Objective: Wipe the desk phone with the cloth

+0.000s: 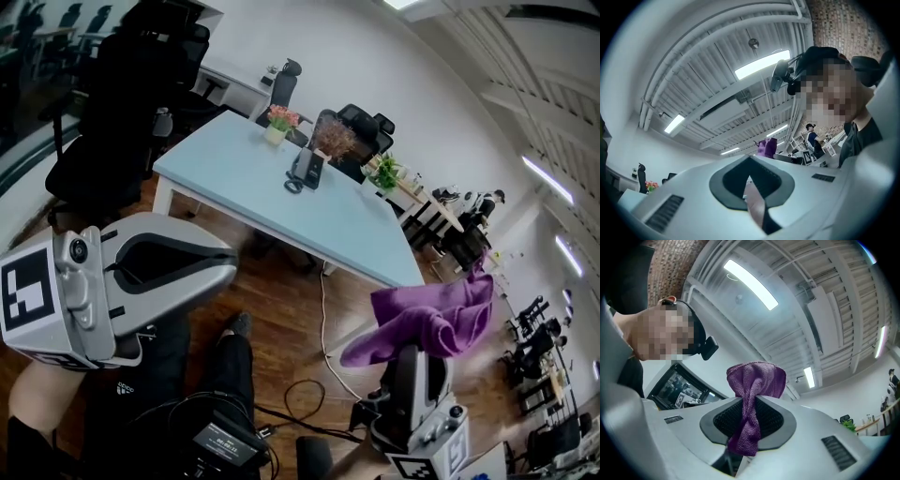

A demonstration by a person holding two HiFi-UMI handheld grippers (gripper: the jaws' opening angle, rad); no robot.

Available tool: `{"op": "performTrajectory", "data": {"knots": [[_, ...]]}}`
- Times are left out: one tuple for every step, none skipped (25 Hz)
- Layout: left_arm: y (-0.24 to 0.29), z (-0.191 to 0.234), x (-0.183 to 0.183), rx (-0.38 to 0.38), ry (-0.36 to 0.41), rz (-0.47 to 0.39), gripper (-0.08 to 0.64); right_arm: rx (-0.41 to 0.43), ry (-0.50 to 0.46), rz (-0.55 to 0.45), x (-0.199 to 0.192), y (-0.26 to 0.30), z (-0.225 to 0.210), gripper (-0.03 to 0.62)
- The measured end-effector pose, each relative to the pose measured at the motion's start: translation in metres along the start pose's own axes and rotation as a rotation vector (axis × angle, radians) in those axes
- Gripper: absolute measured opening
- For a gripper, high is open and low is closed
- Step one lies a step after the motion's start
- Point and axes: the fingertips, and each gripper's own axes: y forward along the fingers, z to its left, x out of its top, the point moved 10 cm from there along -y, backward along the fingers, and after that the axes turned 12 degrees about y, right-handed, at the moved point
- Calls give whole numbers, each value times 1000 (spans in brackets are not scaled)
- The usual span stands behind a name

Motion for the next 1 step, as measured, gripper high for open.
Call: {"op": "performTrajectory", "data": {"knots": [[0,0,0,1,-1,1,-8,-3,-1,3,1,-1,0,74]]}}
